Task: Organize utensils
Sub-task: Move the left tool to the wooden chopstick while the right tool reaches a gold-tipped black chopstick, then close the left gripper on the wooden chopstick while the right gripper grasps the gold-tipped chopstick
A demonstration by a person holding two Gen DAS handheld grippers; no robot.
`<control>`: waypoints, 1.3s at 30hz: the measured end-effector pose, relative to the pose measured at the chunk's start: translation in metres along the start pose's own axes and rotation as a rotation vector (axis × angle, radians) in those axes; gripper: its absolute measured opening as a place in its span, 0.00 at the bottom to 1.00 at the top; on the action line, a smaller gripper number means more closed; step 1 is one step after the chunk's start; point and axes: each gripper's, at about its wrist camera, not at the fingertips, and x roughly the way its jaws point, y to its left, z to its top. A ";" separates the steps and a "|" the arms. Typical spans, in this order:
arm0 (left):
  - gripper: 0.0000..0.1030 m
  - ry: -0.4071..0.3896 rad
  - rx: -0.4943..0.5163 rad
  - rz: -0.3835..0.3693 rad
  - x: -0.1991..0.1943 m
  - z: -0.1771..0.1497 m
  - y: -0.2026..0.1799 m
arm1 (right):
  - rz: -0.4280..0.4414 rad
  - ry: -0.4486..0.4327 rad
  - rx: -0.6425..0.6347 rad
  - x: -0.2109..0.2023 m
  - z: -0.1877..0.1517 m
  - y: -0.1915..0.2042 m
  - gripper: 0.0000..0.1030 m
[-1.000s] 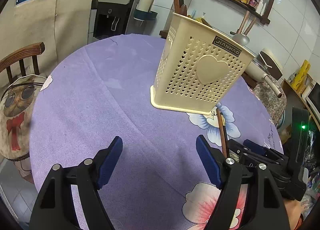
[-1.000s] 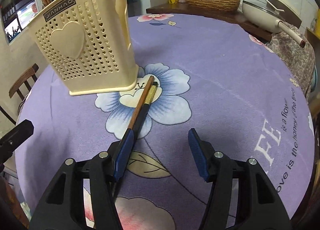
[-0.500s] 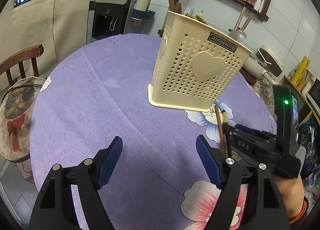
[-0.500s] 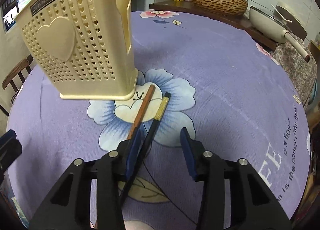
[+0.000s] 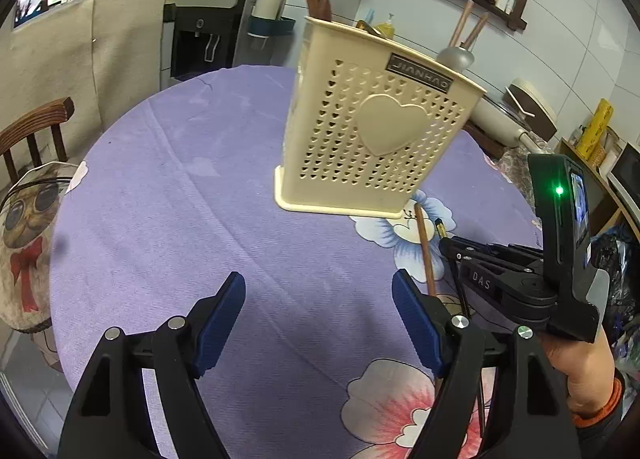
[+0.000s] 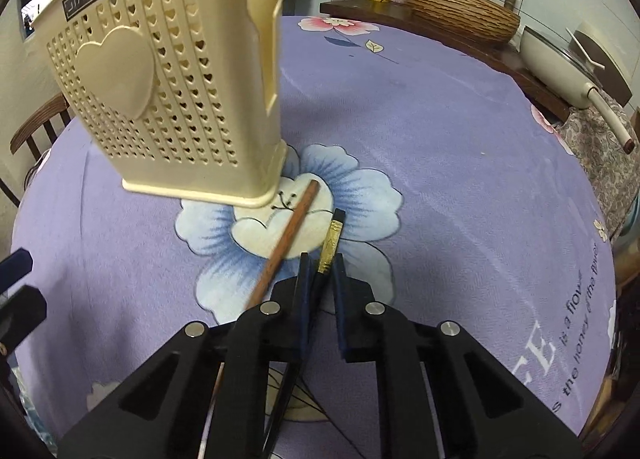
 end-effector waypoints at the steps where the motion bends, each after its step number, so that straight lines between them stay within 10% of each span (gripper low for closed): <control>1: 0.72 0.006 0.010 -0.010 0.001 0.001 -0.004 | -0.002 0.002 0.008 -0.001 -0.002 -0.005 0.11; 19: 0.57 0.157 0.195 -0.133 0.067 0.015 -0.085 | 0.023 -0.042 0.139 -0.018 -0.016 -0.053 0.10; 39: 0.13 0.199 0.302 -0.043 0.129 0.036 -0.124 | 0.072 -0.036 0.218 -0.013 -0.028 -0.075 0.11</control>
